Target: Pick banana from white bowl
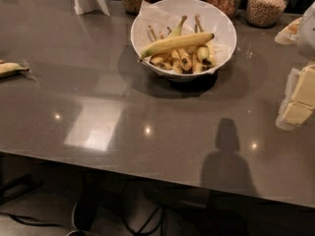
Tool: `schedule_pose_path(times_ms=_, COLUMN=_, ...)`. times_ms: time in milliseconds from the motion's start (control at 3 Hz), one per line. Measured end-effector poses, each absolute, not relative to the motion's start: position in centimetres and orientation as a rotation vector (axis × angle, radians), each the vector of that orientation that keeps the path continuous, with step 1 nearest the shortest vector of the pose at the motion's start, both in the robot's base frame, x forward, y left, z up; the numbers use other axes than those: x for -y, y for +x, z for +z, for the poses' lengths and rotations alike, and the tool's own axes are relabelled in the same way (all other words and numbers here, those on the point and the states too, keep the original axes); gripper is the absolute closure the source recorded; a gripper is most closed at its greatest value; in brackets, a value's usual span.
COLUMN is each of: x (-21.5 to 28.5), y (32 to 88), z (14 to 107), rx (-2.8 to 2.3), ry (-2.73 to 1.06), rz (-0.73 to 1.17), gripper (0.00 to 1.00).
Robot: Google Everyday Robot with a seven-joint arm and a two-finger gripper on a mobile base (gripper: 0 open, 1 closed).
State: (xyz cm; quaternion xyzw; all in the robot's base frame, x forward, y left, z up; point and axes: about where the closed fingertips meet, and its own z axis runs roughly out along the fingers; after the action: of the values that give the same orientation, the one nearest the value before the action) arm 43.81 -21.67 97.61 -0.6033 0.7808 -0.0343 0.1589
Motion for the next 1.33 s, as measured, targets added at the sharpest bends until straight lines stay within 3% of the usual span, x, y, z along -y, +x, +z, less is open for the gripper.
schedule_pose_path(times_ms=667, x=21.0, y=44.3, z=98.0, rx=-2.162, ry=-1.72, rz=-0.104, gripper=0.0)
schedule_pose_path(times_ms=1333, x=14.4, y=49.5, z=100.7, rx=-1.752, ry=-1.77, rz=-0.1, gripper=0.0)
